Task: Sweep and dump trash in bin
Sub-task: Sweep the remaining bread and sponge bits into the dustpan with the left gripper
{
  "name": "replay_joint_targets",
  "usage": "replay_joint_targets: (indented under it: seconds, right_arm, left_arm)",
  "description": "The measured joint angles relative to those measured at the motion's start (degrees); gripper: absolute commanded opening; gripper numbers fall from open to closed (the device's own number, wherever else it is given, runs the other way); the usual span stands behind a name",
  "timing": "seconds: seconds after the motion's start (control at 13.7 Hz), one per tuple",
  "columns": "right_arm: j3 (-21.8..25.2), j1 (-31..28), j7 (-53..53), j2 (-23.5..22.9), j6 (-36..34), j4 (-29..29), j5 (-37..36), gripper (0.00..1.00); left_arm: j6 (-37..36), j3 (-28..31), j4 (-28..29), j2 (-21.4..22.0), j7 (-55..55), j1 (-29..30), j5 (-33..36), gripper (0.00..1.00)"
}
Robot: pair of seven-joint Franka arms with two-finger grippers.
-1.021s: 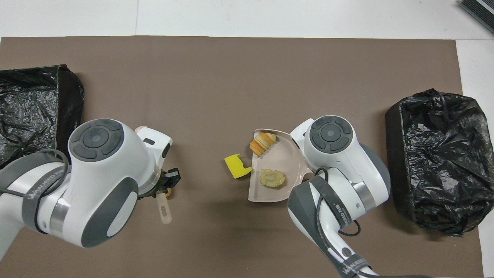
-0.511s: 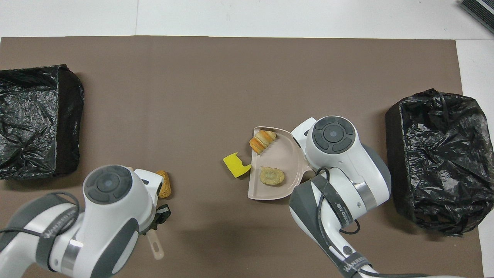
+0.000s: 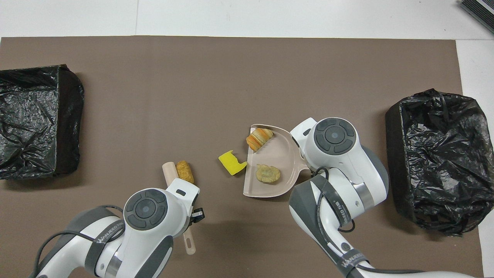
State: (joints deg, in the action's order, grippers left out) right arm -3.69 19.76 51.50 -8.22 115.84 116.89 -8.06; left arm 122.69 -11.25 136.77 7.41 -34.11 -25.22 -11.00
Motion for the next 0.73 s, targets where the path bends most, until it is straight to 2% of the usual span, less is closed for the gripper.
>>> replay_joint_targets:
  seconds: [0.36,0.73]
  right_arm:
    - [0.00,-0.01,0.00,0.00,0.00,0.00,0.02,0.00]
    - [0.01,-0.01,0.00,-0.01,0.00,0.02,0.02,0.00]
  left_arm:
    - [3.72,-0.29,-1.38,-0.59,4.13,-6.75,-4.60,0.00]
    - [3.89,-0.54,-7.24,-2.06,3.92,-14.09,-7.55,0.00]
